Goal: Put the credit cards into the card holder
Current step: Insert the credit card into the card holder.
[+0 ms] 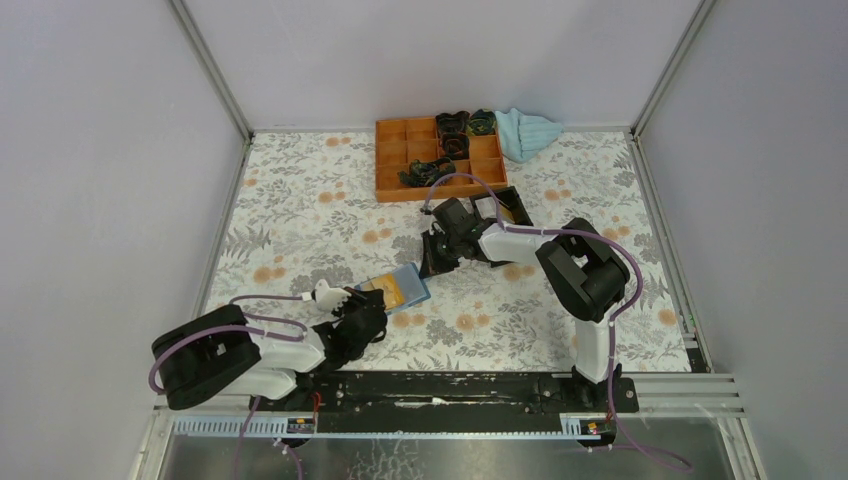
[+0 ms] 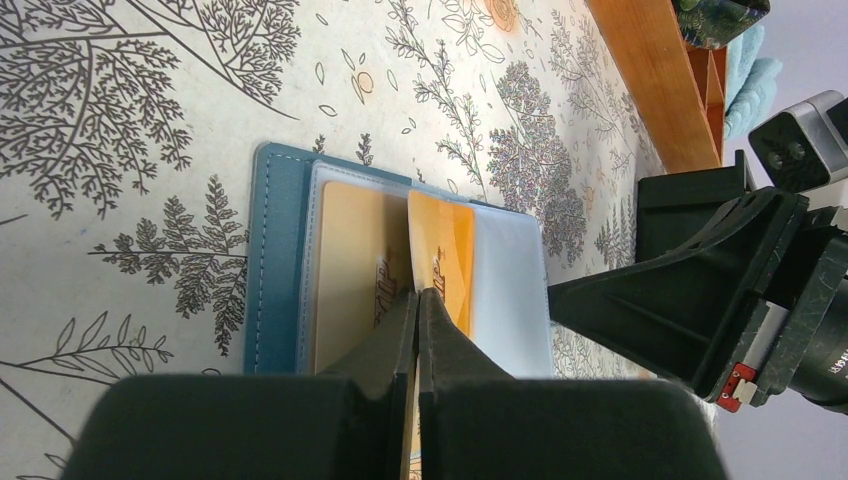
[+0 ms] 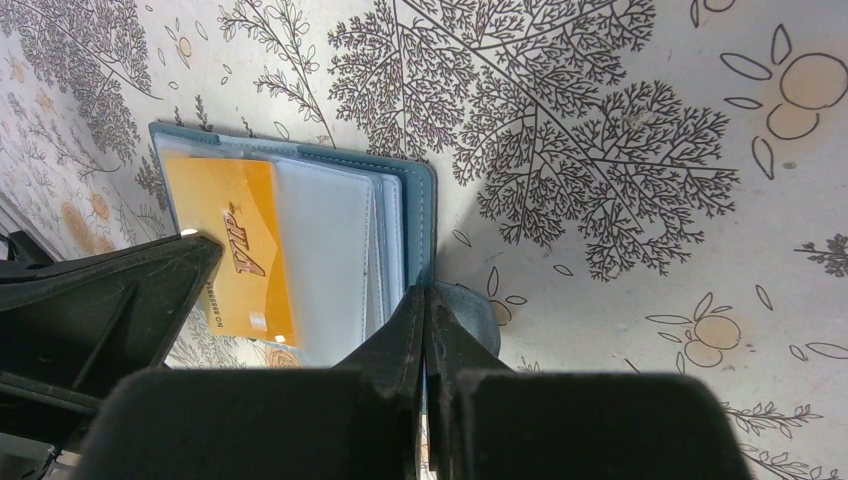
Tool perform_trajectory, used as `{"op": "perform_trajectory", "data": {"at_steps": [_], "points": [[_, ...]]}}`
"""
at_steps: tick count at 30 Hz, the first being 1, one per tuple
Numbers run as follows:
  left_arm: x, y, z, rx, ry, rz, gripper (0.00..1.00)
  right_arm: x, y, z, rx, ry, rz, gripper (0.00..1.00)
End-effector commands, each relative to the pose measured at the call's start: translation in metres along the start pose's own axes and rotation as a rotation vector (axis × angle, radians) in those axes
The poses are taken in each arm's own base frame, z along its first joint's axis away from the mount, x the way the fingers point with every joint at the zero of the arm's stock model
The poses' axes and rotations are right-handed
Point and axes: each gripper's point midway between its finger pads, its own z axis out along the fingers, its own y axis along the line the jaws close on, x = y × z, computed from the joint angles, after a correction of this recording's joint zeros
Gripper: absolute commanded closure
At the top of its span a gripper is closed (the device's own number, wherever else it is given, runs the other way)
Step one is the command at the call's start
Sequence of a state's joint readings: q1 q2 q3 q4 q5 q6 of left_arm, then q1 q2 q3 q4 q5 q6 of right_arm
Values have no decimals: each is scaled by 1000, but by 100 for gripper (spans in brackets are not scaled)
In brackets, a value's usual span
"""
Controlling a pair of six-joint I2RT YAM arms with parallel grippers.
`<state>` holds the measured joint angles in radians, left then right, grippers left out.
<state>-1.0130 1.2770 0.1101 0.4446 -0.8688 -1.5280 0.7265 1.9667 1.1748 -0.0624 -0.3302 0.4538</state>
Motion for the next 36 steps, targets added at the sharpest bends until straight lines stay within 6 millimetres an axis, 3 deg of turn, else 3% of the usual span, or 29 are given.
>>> {"op": "perform_trajectory", "data": {"at_steps": [1,29,36], "points": [[5,40,-2,-95,26,173,100,9,-10,12,46,22,-16,100],[26,43,-12,-43,126,229,100,2,-18,15,99,23,-33,100],[31,31,-6,-40,122,250,100,4,-19,15,98,29,-34,100]]}}
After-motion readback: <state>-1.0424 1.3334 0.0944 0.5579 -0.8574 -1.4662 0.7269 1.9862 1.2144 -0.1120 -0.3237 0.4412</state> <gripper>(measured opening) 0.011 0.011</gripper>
